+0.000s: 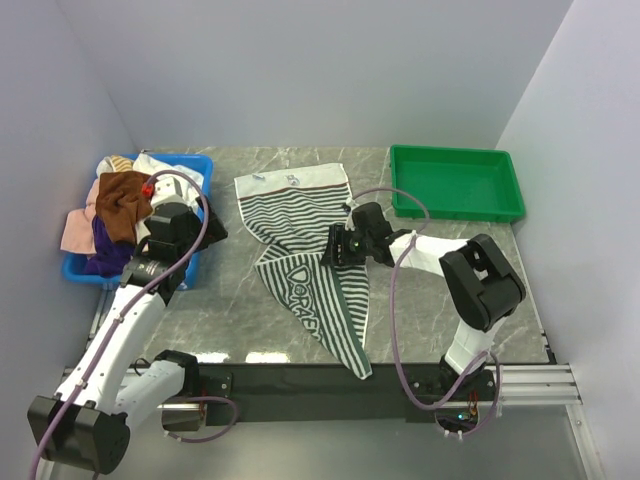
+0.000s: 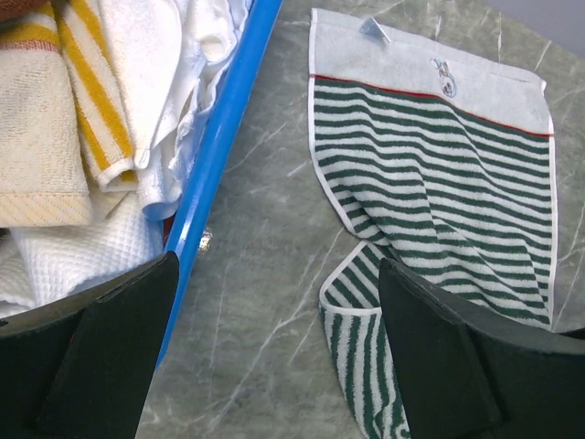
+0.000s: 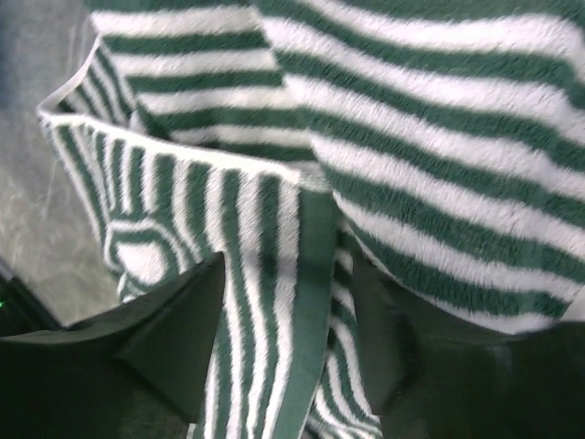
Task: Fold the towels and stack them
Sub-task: Flatten out the crumpled towel
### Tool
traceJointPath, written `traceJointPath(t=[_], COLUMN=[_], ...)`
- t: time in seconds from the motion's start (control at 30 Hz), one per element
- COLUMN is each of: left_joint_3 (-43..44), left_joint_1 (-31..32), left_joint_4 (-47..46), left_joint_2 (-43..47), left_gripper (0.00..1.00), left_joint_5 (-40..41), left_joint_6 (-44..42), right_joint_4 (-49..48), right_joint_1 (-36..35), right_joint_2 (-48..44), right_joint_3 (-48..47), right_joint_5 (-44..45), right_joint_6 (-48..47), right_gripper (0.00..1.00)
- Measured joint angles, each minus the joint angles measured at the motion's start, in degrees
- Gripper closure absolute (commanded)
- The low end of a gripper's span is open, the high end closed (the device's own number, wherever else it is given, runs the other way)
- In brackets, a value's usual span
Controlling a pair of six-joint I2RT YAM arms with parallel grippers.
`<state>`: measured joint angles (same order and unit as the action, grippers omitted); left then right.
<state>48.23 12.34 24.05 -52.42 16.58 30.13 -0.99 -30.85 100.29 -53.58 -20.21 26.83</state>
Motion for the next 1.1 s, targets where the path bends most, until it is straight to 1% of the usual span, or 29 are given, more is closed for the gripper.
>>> traceJointPath(t=[0.13, 0.3, 0.47, 0.63, 0.67, 0.8, 0.9, 0.93, 1.03, 1.1], left_joint_3=[0.0, 0.0, 0.0, 0.0, 0.0, 0.0, 0.0, 0.0, 0.0, 0.0], left_joint_1=[-0.5, -0.7, -0.9, -1.0, -1.0, -1.1, -1.1, -1.1, -1.2, -1.2], left_joint_4=[-0.5, -0.8, -0.9, -0.9, -0.9, -0.9, -0.9, -0.9, -0.9, -0.9], left_joint_2=[-0.8, -0.8, -0.9, -1.4, -1.5, -1.5, -1.5, -1.5, -1.6, -1.7], left_gripper=[0.04, 0.05, 0.06, 0.05, 0.06, 0.06, 0.06, 0.06, 0.07, 0.07], left_joint_5=[-0.5, -0.7, -1.2, -1.7, -1.7, -1.7, -1.7, -1.7, -1.7, -1.7], left_joint_6=[-0.6, -0.7, -0.8, -0.8, -0.8, -0.8, -0.8, -0.8, -0.8, -0.8], right_joint_4=[-1.7, -4.1, -5.8, -7.2, -7.4, -8.1, -8.5, -8.5, -8.1, -6.9], right_joint_1=[0.0, 0.0, 0.0, 0.0, 0.0, 0.0, 0.0, 0.0, 0.0, -0.5], right_joint_2=[1.4, 2.9, 3.2, 3.2, 3.2, 3.5, 3.6, 3.6, 3.4, 2.5], right_joint_3=[-0.5, -0.5, -0.5, -0.5, -0.5, -0.5, -0.5, -0.5, -0.5, -0.5], right_joint_5=[1.3, 0.5, -2.3, -6.2, -6.6, -7.7, -8.0, -8.0, -7.9, -7.8], right_joint_6=[0.2, 0.2, -0.4, -1.0, -0.9, -1.2, -1.4, -1.4, -2.1, -2.8], right_gripper=[0.33, 0.37, 0.41, 0.41, 0.43, 0.52, 0.71, 0.79, 0.87, 0.87])
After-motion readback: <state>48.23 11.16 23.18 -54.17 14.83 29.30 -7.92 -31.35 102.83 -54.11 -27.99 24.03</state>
